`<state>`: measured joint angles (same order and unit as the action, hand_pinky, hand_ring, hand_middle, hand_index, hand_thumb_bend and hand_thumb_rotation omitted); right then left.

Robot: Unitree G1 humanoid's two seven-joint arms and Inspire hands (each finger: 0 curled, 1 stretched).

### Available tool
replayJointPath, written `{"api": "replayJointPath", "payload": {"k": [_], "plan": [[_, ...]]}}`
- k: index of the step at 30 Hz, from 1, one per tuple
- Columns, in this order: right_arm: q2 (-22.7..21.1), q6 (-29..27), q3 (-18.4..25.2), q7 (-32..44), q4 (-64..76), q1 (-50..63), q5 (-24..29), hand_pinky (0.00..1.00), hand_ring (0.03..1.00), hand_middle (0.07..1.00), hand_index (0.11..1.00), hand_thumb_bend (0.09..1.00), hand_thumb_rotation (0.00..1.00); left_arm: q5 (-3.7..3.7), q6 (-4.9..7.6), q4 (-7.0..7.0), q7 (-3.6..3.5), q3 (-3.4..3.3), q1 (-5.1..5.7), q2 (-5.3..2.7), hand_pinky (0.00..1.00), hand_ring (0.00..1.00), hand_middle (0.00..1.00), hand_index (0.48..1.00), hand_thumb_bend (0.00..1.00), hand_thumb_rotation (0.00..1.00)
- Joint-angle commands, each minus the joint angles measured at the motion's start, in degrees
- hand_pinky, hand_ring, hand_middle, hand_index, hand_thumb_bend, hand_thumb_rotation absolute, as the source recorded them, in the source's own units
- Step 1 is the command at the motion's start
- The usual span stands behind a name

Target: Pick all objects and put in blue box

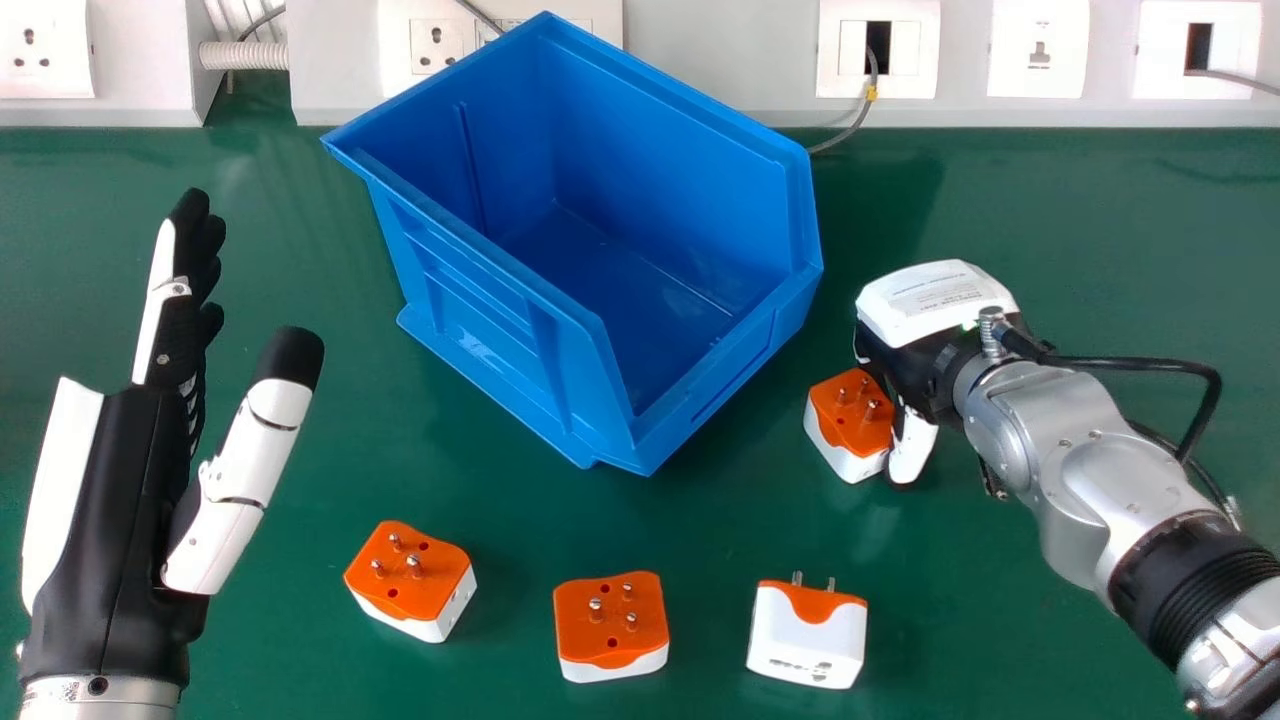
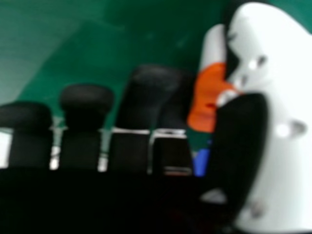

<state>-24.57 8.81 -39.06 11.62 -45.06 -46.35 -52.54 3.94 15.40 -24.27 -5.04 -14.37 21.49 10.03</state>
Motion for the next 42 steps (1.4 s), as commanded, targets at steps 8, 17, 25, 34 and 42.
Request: {"api": "replayJointPath", "payload": {"k": [8,17,25,34,42], "plan": [[-0.8,0.8,0.5,1.2,-0.7,0.1,-0.3,0.05,0.113,0.381,0.490,0.514,0.04,-0.28,-0.06,-2.00,0.05,-0.43,-0.10,0.45,0.99,1.00,1.00,1.000,0.61,0.89],[-0.4,0.3,0.5,1.2,-1.9,-0.4,-0.2,0.06,0.125,0.451,0.489,0.520,0.01,-0.32,0.51,-1.57,0.01,-0.46,-0.35,0.54,0.99,1.00,1.00,1.000,0.62,0.89],[-0.7,1.1,0.7,2.0,-0.2,-0.2,-0.5,0.21,0.284,0.474,0.473,0.520,0.00,-0.39,1.23,-0.98,-0.06,-0.47,-0.57,0.61,0.99,1.00,1.00,1.000,0.62,0.89],[-0.6,2.8,1.4,3.1,1.5,0.4,0.1,0.51,0.610,0.632,0.479,0.512,0.08,-0.57,1.99,-0.26,-0.31,-0.60,-1.14,0.95,0.98,1.00,1.00,1.000,0.61,0.88],[-1.4,4.0,1.2,6.4,4.4,0.2,-0.7,0.62,0.739,0.722,0.490,0.508,0.13,-0.25,2.14,-0.26,-0.36,-0.42,-1.29,1.01,0.98,1.00,1.00,1.000,0.59,0.89]]}}
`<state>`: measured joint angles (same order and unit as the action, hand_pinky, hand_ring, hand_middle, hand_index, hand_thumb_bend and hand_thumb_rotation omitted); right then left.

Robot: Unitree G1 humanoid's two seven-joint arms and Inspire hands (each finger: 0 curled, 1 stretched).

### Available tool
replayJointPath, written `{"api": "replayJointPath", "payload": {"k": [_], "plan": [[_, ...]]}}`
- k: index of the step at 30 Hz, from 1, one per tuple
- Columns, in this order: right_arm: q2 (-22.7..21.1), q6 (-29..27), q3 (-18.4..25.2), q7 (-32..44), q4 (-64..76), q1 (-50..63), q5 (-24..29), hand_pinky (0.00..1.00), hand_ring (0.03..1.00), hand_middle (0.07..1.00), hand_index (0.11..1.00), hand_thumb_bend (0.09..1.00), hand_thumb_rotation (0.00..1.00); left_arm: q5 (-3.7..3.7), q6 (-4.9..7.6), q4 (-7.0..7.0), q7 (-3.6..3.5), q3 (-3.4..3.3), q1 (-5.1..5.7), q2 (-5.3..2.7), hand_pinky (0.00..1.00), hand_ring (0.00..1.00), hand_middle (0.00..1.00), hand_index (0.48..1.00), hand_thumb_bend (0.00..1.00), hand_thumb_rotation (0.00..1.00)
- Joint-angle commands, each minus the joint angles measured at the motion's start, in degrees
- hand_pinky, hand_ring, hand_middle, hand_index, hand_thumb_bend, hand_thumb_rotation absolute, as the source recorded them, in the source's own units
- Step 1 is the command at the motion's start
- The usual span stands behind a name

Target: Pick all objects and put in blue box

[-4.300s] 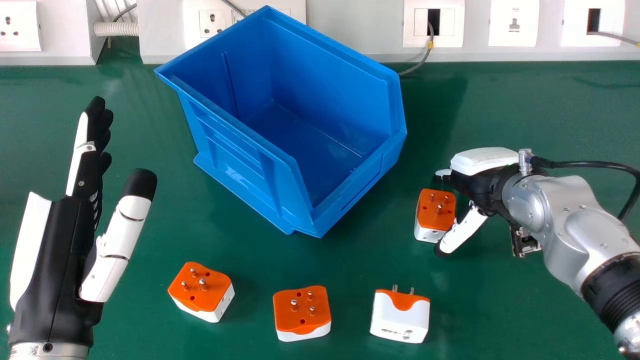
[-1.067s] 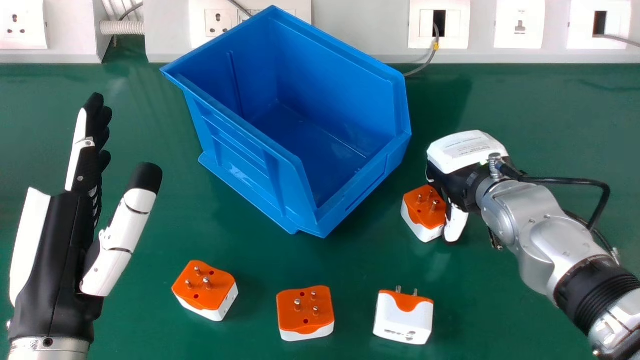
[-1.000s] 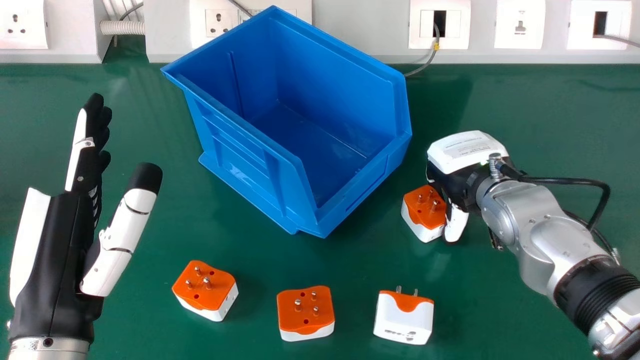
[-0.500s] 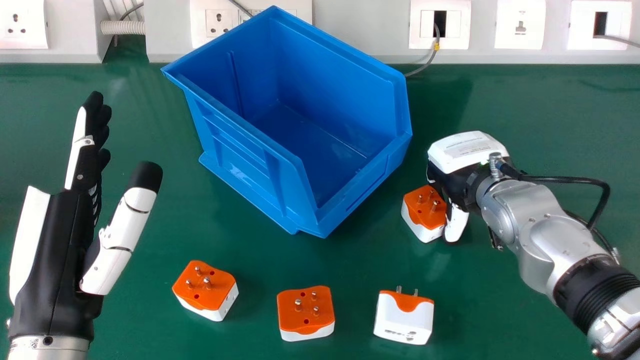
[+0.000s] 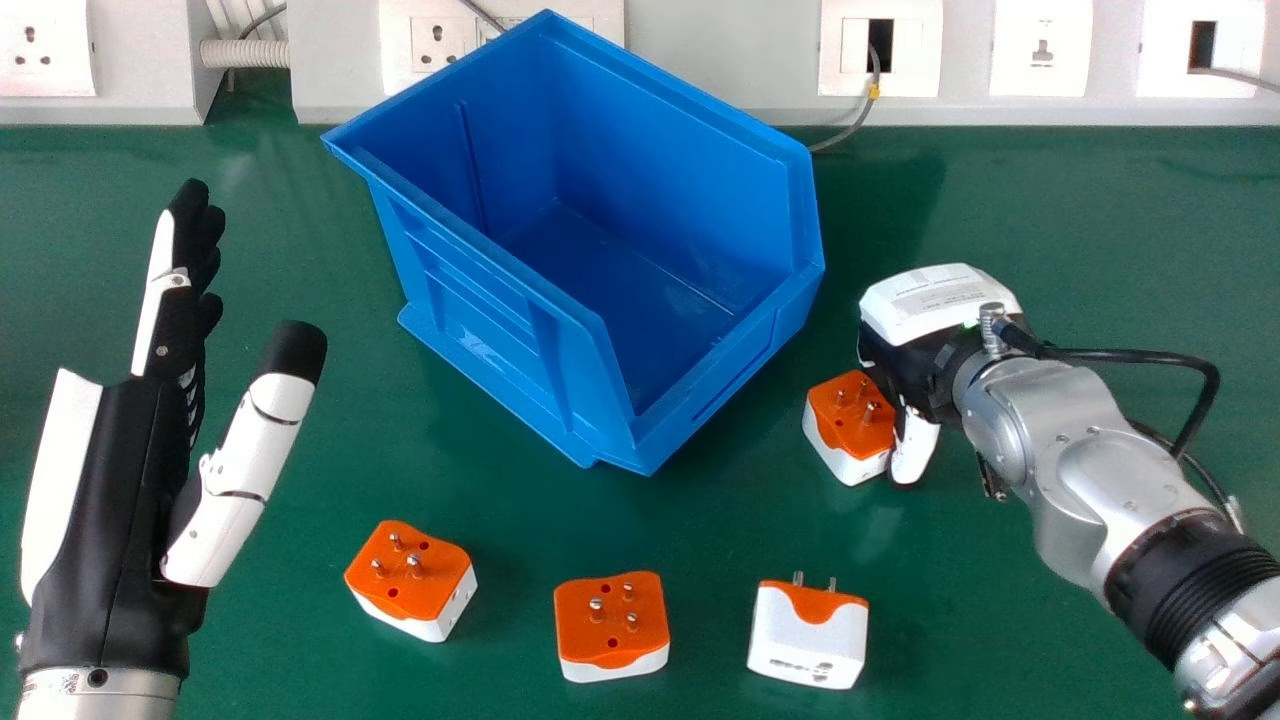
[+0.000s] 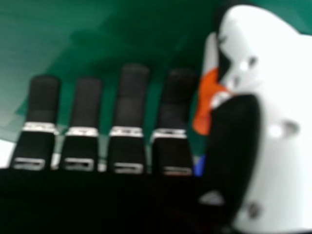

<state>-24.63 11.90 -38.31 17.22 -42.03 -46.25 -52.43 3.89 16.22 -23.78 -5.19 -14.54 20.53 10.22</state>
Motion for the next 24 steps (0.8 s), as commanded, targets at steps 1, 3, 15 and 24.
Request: {"api": "replayJointPath", "payload": {"k": [1,3,15,24], "plan": [[-1.6,1.1,0.5,1.2,2.1,0.2,-0.9,0.62,0.739,0.722,0.490,0.508,0.13,-0.18,1.29,-0.72,-0.21,-0.22,-0.38,0.81,0.98,1.00,1.00,1.000,0.59,0.89],[-2.1,1.4,0.7,1.9,3.6,0.6,-0.9,0.63,0.750,0.731,0.491,0.508,0.13,-0.15,1.27,-0.67,-0.20,-0.16,-0.47,0.79,0.98,1.00,1.00,1.000,0.59,0.89],[-4.0,1.1,1.5,3.0,8.3,1.8,-0.9,0.63,0.755,0.736,0.492,0.508,0.13,-0.53,1.19,-0.45,-0.41,-0.03,-0.59,0.68,0.98,1.00,1.00,1.000,0.57,0.89],[-5.7,1.6,2.3,2.2,12.8,3.2,-1.6,0.62,0.754,0.752,0.586,0.594,0.12,-0.54,1.17,-0.39,-0.59,0.16,-0.58,0.34,0.98,1.00,1.00,1.000,0.56,0.88]]}}
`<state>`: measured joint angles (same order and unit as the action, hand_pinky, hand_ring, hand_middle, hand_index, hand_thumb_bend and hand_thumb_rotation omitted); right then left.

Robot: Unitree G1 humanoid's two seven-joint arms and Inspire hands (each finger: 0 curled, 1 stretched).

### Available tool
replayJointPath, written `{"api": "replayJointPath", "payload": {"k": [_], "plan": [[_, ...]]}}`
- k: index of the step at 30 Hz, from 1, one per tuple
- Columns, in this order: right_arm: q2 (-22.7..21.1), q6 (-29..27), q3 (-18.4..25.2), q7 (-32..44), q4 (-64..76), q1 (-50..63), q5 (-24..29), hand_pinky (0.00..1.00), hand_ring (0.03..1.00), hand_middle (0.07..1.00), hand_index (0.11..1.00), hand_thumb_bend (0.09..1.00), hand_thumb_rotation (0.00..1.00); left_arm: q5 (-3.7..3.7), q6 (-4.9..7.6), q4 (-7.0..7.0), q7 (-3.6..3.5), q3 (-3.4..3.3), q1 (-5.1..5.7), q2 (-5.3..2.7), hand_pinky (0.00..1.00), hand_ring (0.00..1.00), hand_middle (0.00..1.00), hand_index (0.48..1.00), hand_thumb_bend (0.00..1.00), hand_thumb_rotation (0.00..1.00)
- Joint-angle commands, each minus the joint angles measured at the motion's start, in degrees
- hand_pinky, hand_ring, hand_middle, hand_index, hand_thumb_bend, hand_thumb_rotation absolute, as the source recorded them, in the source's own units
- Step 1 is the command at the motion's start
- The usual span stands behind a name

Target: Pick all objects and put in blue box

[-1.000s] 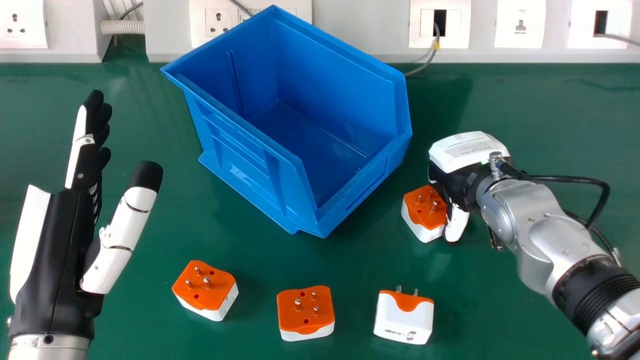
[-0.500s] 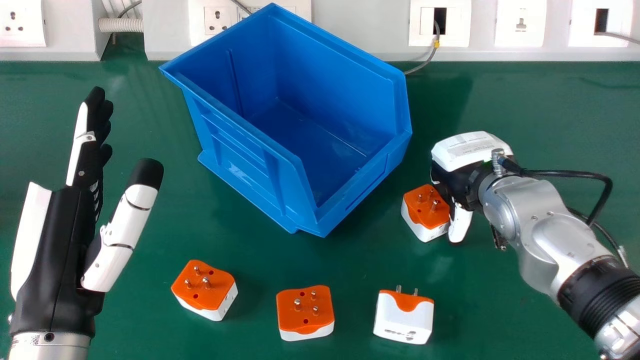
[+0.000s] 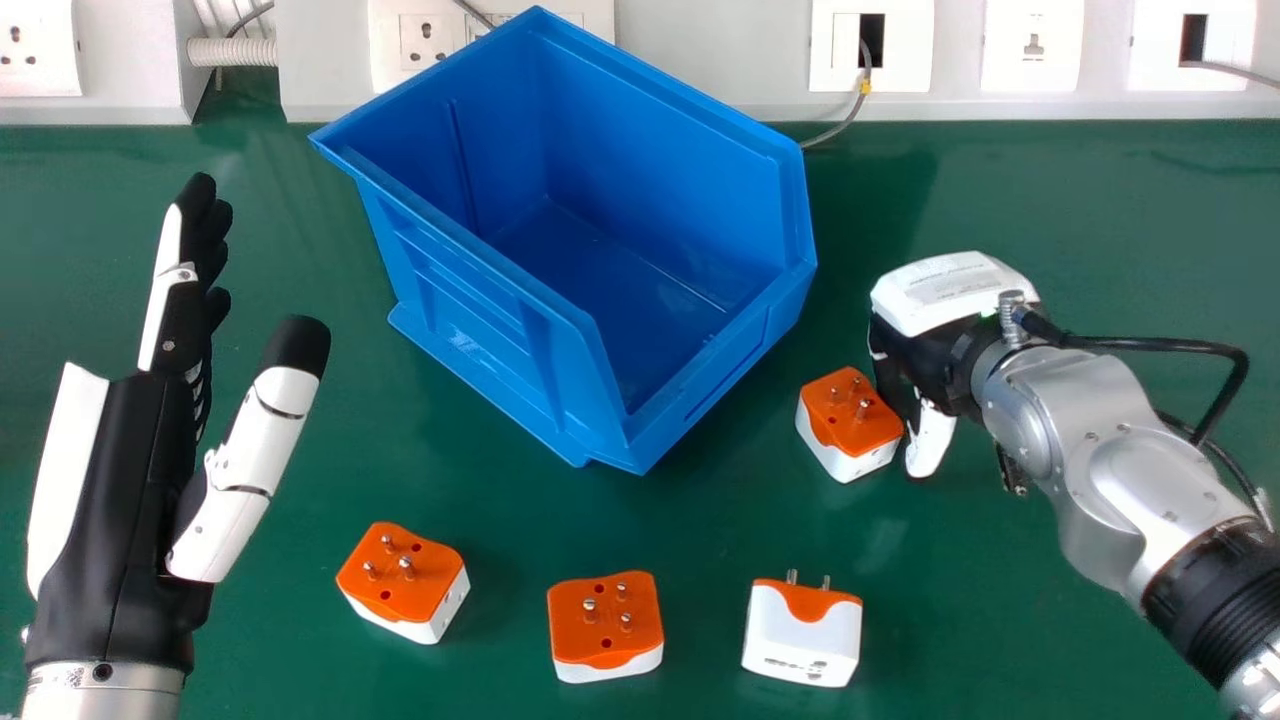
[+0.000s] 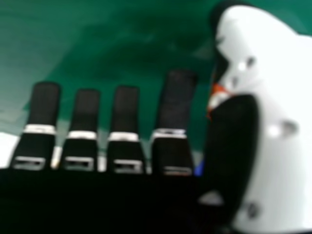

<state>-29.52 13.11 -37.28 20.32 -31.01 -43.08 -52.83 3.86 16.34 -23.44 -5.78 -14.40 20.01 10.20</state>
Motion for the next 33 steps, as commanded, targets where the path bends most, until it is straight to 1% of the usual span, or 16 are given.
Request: {"api": "replayJointPath", "payload": {"k": [1,4,7,10,14,20,24,26,30,33], "plan": [[-0.9,0.6,1.5,-0.9,2.2,0.2,-1.2,0.61,0.753,0.756,0.623,0.628,0.11,-0.46,1.08,-0.71,0.00,0.08,-0.09,0.33,0.98,1.00,1.00,1.000,0.56,0.88],[-0.8,1.5,2.5,-0.9,3.5,0.6,-1.0,0.61,0.752,0.758,0.636,0.640,0.11,-0.63,1.35,-0.44,-0.09,0.16,-0.11,0.32,0.98,1.00,1.00,1.000,0.56,0.88],[-0.8,1.7,3.1,-1.6,3.9,0.7,-1.2,0.61,0.750,0.768,0.697,0.677,0.12,-0.84,1.63,-0.13,-0.24,0.05,-0.13,0.43,0.98,1.00,1.00,1.000,0.57,0.88],[-0.5,2.0,3.2,-2.2,3.7,0.7,-1.3,0.61,0.749,0.780,0.740,0.697,0.13,-0.89,1.93,0.01,-0.34,-0.06,-0.14,0.46,0.98,1.00,1.00,1.000,0.58,0.88],[-0.1,2.0,3.4,-3.4,3.2,0.8,-1.2,0.61,0.753,0.789,0.761,0.707,0.14,-0.92,2.31,0.35,-0.42,-0.22,-0.07,0.56,0.98,1.00,1.00,1.000,0.58,0.88],[0.4,2.4,3.2,-3.1,4.1,1.1,-1.2,0.62,0.760,0.791,0.766,0.716,0.14,-0.66,1.85,-0.13,-0.35,-0.26,-0.08,0.66,0.98,1.00,1.00,1.000,0.58,0.88],[0.3,1.6,3.1,-3.4,3.8,0.8,-1.0,0.64,0.770,0.801,0.771,0.726,0.15,-0.77,1.59,-0.19,-0.36,-0.38,0.08,0.64,0.98,1.00,1.00,1.000,0.57,0.88],[0.3,1.4,3.0,-3.3,3.8,0.8,-1.0,0.64,0.771,0.804,0.773,0.731,0.15,-0.84,1.39,-0.46,-0.40,-0.41,0.24,0.62,0.98,1.00,1.00,1.000,0.57,0.88],[0.3,1.3,2.7,-2.8,4.4,1.0,-1.4,0.64,0.772,0.809,0.775,0.737,0.15,-0.67,0.99,-1.12,-0.36,-0.27,0.35,0.51,0.98,1.00,1.00,1.000,0.57,0.88],[0.3,1.2,2.5,-2.4,5.3,1.6,-1.5,0.64,0.773,0.811,0.775,0.739,0.15,-0.61,1.07,-0.98,-0.31,-0.21,0.21,0.48,0.98,1.00,1.00,1.000,0.58,0.88]]}}
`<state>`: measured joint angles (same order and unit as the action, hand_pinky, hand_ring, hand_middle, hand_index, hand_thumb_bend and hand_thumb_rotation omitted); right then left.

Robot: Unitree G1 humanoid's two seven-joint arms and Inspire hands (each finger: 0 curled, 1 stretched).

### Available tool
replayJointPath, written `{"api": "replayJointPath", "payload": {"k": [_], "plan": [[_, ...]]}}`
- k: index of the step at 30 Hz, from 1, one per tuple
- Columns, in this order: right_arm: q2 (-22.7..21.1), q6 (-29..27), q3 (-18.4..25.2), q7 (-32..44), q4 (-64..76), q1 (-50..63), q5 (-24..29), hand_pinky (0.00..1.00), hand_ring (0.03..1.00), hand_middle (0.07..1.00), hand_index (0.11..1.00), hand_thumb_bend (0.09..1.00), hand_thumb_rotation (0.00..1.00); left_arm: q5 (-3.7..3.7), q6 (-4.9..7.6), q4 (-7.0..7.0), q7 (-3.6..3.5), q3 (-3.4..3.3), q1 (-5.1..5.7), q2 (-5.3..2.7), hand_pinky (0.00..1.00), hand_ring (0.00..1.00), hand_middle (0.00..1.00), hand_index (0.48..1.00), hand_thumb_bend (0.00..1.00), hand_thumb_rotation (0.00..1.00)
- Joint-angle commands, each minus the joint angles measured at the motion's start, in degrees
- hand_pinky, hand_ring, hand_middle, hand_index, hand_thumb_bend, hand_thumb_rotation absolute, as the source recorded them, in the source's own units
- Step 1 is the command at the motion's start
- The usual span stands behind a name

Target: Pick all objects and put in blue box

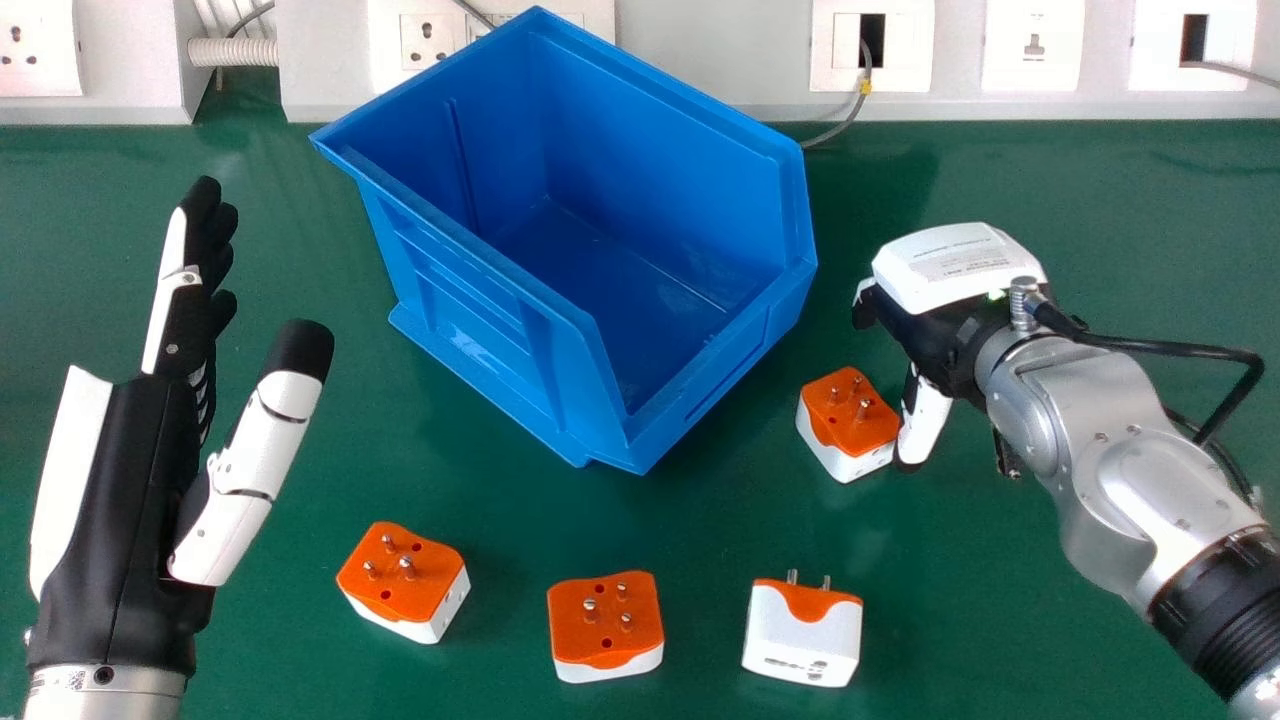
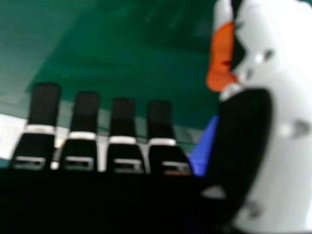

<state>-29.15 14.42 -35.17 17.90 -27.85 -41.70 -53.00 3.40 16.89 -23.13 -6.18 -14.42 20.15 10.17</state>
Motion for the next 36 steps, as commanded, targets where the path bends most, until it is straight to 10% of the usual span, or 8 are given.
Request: {"api": "replayJointPath", "payload": {"k": [1,36], "plan": [[0.0,-0.1,0.3,0.2,2.7,0.5,-1.3,0.64,0.773,0.812,0.776,0.740,0.15,-0.16,0.59,-1.16,0.10,-0.21,0.03,0.50,0.98,1.00,1.00,1.000,0.58,0.88],[-1.6,-9.1,0.9,-0.1,6.1,2.6,-3.0,0.65,0.770,0.803,0.764,0.768,0.14,-0.13,0.24,-1.62,0.07,-0.58,0.31,0.69,0.98,1.00,1.00,1.000,0.58,0.88]]}}
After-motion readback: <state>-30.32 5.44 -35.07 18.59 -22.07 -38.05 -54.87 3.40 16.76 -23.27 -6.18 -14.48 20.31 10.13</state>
